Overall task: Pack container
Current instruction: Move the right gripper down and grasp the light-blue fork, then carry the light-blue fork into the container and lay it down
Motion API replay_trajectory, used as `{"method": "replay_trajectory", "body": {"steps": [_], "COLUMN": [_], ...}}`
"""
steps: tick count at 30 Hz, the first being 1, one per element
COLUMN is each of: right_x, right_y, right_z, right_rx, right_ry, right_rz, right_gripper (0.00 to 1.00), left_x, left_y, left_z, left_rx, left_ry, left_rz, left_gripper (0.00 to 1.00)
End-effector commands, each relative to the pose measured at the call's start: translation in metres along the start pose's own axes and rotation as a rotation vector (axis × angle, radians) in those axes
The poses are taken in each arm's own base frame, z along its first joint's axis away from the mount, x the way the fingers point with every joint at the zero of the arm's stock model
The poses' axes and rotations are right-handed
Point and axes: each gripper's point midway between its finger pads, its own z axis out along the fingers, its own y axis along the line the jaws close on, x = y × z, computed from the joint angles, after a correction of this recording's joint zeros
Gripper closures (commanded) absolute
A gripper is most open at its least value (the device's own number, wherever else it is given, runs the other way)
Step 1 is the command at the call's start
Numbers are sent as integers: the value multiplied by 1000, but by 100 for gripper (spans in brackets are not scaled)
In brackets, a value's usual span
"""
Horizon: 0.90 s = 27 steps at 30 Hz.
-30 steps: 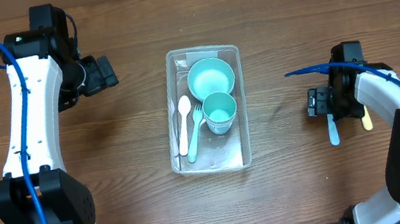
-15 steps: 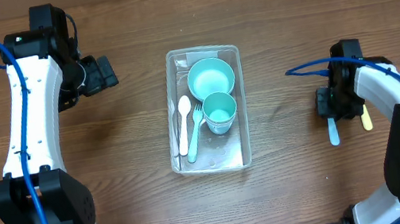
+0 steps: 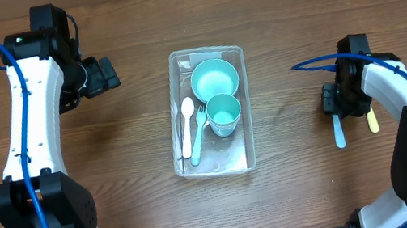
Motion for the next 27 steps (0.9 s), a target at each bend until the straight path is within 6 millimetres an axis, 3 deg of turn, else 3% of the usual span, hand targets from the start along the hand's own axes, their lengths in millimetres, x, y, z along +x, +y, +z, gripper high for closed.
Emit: {"method": "replay_trajectory", "body": {"steps": [1,5,11,16,21,27], "right_x": [-1,8,15,14,-5,-38], "right_y": [-2,-1,-2,-2,-1,11], "right_z": [5,20,20,17,-8,-63], "right_rx": [0,-3,1,1,-1,-12], "right_ry": [-11,-18,13,16,3,-45], "right_rz": [8,8,38,60,102,83], "right_gripper": [54,56,84,91,96,96], "left_x": [-5,-5,-5,-6,-5,-6], "left_y": [-2,-2,-2,-2,-2,-2], "left_z": [-6,-6,-6,-6,-6,-6], "left_rx": [7,7,7,7,7,7], "left_ry": [-21,-21,-21,-21,-21,-22], "left_rz": [19,19,19,19,19,19], "left_gripper": [0,0,0,0,0,0]}}
